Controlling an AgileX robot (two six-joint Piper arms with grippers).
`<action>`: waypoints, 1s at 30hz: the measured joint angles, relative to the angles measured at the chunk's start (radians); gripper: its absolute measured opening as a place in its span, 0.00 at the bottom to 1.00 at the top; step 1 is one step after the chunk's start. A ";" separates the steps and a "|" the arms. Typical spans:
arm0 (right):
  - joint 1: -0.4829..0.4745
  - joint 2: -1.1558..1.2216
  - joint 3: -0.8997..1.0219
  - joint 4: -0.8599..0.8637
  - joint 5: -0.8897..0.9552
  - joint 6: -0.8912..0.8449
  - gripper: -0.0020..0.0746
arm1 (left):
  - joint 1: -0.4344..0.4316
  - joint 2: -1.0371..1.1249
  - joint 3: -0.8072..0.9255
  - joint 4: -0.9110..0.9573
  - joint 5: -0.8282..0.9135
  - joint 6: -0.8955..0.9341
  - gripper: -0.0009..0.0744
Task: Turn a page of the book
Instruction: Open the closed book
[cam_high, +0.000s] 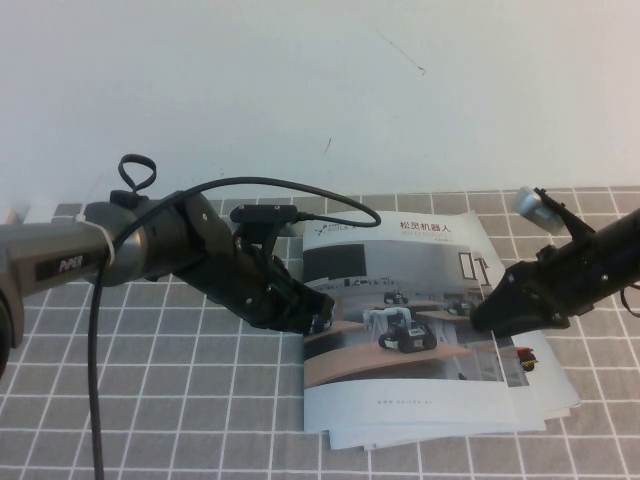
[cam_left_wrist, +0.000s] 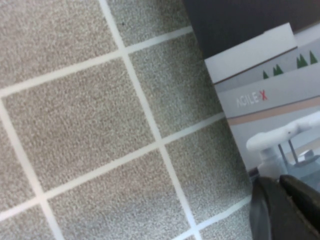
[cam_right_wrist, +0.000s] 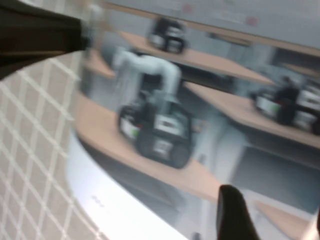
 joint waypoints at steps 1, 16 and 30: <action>0.000 0.000 0.000 -0.021 -0.009 0.024 0.48 | 0.000 0.002 0.000 0.000 0.000 0.000 0.01; 0.050 0.000 0.000 -0.104 -0.041 0.084 0.48 | 0.001 0.008 0.000 -0.029 -0.004 0.007 0.01; 0.081 0.000 0.000 0.099 0.018 -0.016 0.48 | 0.002 0.008 0.000 -0.064 -0.007 0.029 0.01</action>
